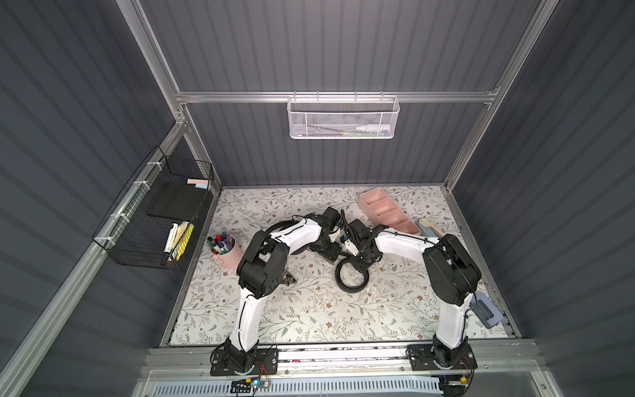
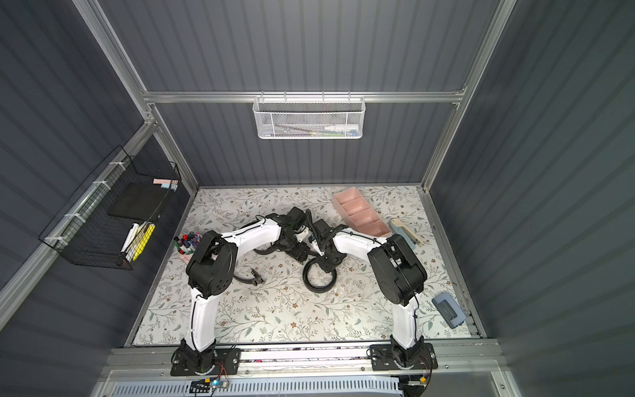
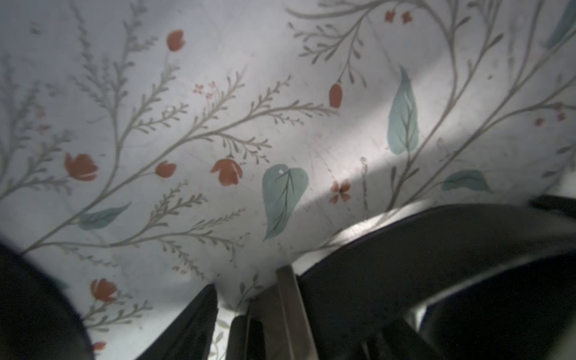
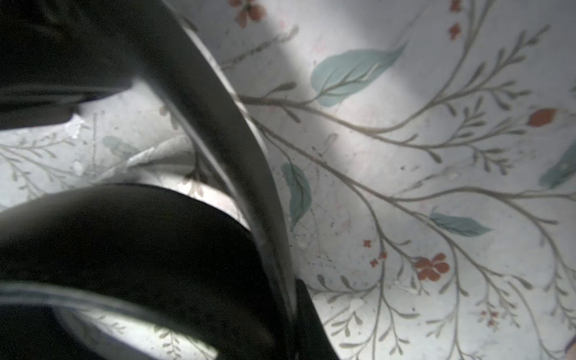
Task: Place the belts into the storage roll
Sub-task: Roll the belt at the center of the board.
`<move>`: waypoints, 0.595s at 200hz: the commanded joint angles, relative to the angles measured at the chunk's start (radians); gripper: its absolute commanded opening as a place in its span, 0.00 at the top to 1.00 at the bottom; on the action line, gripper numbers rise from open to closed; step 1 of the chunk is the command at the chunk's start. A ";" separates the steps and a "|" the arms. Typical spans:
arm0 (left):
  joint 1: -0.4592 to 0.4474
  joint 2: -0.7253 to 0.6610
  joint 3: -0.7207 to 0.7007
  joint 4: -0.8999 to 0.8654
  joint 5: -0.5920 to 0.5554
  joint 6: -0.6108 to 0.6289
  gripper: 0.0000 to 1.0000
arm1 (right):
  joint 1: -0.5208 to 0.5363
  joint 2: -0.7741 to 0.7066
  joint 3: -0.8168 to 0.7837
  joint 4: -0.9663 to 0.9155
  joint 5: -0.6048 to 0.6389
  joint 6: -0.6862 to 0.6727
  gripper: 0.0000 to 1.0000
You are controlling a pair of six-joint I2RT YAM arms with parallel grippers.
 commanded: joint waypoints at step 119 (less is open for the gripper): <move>0.000 -0.136 -0.190 -0.122 -0.152 -0.090 0.93 | -0.136 0.144 0.124 -0.152 0.039 0.167 0.80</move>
